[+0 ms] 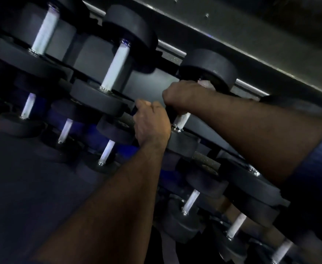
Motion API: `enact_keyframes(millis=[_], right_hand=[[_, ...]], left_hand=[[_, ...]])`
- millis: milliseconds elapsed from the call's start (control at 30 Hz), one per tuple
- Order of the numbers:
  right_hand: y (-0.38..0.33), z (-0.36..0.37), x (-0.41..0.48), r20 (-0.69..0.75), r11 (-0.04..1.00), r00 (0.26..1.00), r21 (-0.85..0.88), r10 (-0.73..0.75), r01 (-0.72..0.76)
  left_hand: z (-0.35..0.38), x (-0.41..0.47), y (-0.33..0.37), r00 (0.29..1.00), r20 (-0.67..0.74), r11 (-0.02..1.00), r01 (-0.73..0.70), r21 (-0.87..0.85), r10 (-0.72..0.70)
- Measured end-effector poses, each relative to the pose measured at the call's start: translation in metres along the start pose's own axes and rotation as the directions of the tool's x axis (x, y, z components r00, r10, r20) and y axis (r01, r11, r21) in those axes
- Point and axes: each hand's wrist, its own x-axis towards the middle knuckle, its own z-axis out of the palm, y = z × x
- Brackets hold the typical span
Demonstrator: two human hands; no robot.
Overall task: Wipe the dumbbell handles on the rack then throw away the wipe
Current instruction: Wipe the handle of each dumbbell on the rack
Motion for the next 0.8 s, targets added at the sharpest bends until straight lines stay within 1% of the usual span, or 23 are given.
enact_keyframes(millis=[67, 100, 133, 200, 233, 267, 300, 333, 367, 400, 433, 500, 533, 567, 600, 633, 667, 700, 733, 767, 800], right_hand=[[-0.006, 0.009, 0.002, -0.091, 0.987, 0.995, 0.159, 0.040, -0.025], [-0.010, 0.016, 0.002, -0.129, 0.975, 0.992, 0.223, 0.002, 0.027], [-0.015, 0.022, 0.002, -0.162, 0.962, 0.984, 0.252, -0.070, 0.110], [-0.015, 0.035, -0.008, -0.240, 0.936, 0.949, 0.235, -0.205, 0.262], [-0.009, 0.040, -0.016, -0.300, 0.916, 0.914, 0.211, -0.271, 0.341], [0.002, 0.048, -0.021, -0.372, 0.891, 0.853, 0.125, -0.366, 0.437], [0.016, 0.054, -0.025, -0.424, 0.869, 0.789, 0.011, -0.445, 0.496], [0.032, 0.061, -0.025, -0.446, 0.858, 0.743, -0.134, -0.499, 0.495], [0.048, 0.067, -0.025, -0.477, 0.862, 0.722, -0.198, -0.500, 0.466], [0.061, 0.071, -0.023, -0.532, 0.883, 0.711, -0.186, -0.460, 0.432], [0.064, 0.074, -0.021, -0.594, 0.908, 0.703, -0.125, -0.391, 0.399], [0.040, 0.088, -0.018, -0.725, 0.959, 0.668, 0.037, -0.168, 0.282], [0.023, 0.098, -0.017, -0.769, 0.951, 0.633, 0.123, -0.088, 0.282], [0.010, 0.104, -0.016, -0.811, 0.932, 0.583, 0.170, -0.051, 0.319], [0.002, 0.107, -0.019, -0.816, 0.906, 0.572, 0.180, -0.080, 0.384], [0.004, 0.106, -0.020, -0.806, 0.895, 0.576, 0.147, -0.138, 0.421], [0.013, 0.103, -0.019, -0.796, 0.904, 0.582, 0.112, -0.168, 0.413], [0.022, 0.102, -0.017, -0.807, 0.915, 0.578, 0.136, -0.120, 0.379], [0.028, 0.101, -0.015, -0.821, 0.915, 0.572, 0.229, -0.001, 0.331], [0.027, 0.104, -0.016, -0.812, 0.883, 0.566, 0.362, 0.142, 0.298], [0.017, 0.106, -0.019, -0.794, 0.823, 0.553, 0.477, 0.254, 0.307]], left_hand=[[0.001, -0.002, 0.002, 1.000, -0.025, 0.999, 0.010, -0.044, -0.011], [0.002, -0.003, 0.003, 0.999, -0.033, 0.998, 0.013, -0.061, -0.015], [0.003, -0.003, 0.003, 0.999, -0.041, 0.997, 0.008, -0.073, -0.011], [0.003, -0.002, 0.002, 0.999, -0.046, 0.996, 0.000, -0.090, -0.005], [0.004, -0.001, 0.002, 0.999, -0.049, 0.996, -0.003, -0.094, -0.001], [0.004, -0.001, 0.002, 0.999, -0.050, 0.996, -0.003, -0.091, -0.002], [0.005, -0.001, 0.001, 0.999, -0.050, 0.997, -0.002, -0.080, -0.002], [0.005, 0.000, 0.000, 0.999, -0.045, 0.997, -0.002, -0.073, -0.002], [0.006, 0.000, 0.001, 0.999, -0.040, 0.997, 0.000, -0.071, -0.003], [0.006, 0.000, 0.002, 0.999, -0.041, 0.998, -0.003, -0.069, 0.000], [0.007, 0.000, 0.001, 0.999, -0.039, 0.998, -0.002, -0.068, -0.001], [0.006, -0.001, 0.000, 0.999, -0.035, 0.999, -0.007, -0.052, 0.005], [0.006, -0.002, -0.001, 0.999, -0.035, 0.999, -0.008, -0.050, 0.007], [0.007, -0.001, 0.000, 0.999, -0.038, 0.998, -0.016, -0.054, 0.014], [0.007, 0.000, -0.001, 0.999, -0.040, 0.998, -0.017, -0.053, 0.015], [0.007, 0.001, -0.002, 0.999, -0.040, 0.999, -0.015, -0.049, 0.013], [0.007, 0.001, -0.003, 0.999, -0.037, 0.999, -0.017, -0.045, 0.015], [0.008, 0.002, -0.003, 0.999, -0.029, 0.999, -0.019, -0.042, 0.018], [0.009, 0.002, -0.003, 1.000, -0.024, 0.999, -0.020, -0.049, 0.019], [0.008, 0.001, -0.003, 1.000, -0.020, 0.998, -0.018, -0.059, 0.017], [0.007, 0.001, -0.003, 1.000, -0.017, 0.998, -0.021, -0.065, 0.020]])
